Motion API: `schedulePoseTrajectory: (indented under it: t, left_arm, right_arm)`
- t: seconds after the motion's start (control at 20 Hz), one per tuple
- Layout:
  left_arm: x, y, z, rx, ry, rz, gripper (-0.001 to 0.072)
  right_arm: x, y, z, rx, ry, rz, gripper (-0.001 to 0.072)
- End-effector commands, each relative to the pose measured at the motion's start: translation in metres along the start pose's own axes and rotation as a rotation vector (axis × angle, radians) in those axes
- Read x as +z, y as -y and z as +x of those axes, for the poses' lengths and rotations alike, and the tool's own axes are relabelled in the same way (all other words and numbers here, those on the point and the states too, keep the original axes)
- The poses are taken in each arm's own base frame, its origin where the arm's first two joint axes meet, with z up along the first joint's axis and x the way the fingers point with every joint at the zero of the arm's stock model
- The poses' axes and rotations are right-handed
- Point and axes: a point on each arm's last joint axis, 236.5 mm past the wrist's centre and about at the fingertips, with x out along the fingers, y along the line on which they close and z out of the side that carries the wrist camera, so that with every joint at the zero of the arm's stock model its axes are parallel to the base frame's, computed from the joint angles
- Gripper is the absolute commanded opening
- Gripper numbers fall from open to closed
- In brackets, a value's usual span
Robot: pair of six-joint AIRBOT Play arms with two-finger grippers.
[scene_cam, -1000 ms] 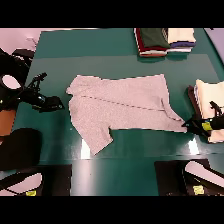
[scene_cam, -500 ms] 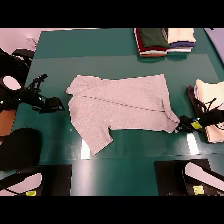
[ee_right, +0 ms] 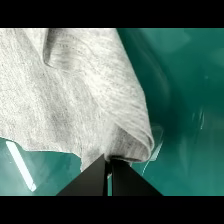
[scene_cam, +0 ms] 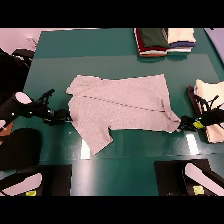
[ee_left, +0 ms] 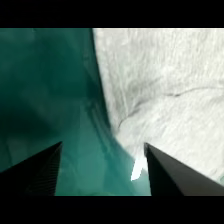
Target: Fold the shirts.
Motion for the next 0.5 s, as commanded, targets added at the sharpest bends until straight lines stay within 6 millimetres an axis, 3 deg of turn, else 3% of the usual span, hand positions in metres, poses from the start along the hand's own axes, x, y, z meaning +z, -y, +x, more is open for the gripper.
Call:
schedulePoseTrajectory:
  t: [0.0,0.2,0.3,0.45]
  left_arm:
    - [-0.007,0.014,0.025,-0.020,0.013,0.022,0.0602]
    - [-0.007,0.026,0.031,-0.017,0.025,0.024,0.0588]
    - [-0.008,0.027,0.028,-0.018,0.025,0.036,0.0043]
    - [0.010,0.047,0.003,-0.038,0.082,0.103,0.0019]
  right_arm:
    - [0.000,-0.002,-0.002,0.004,0.004,0.000,0.0012]
    - [-0.002,-0.003,-0.002,0.007,-0.002,0.000,0.0012]
    - [0.000,-0.004,-0.004,0.008,0.002,-0.003,0.0012]
    - [0.018,-0.011,-0.031,0.004,0.045,-0.035,0.0013]
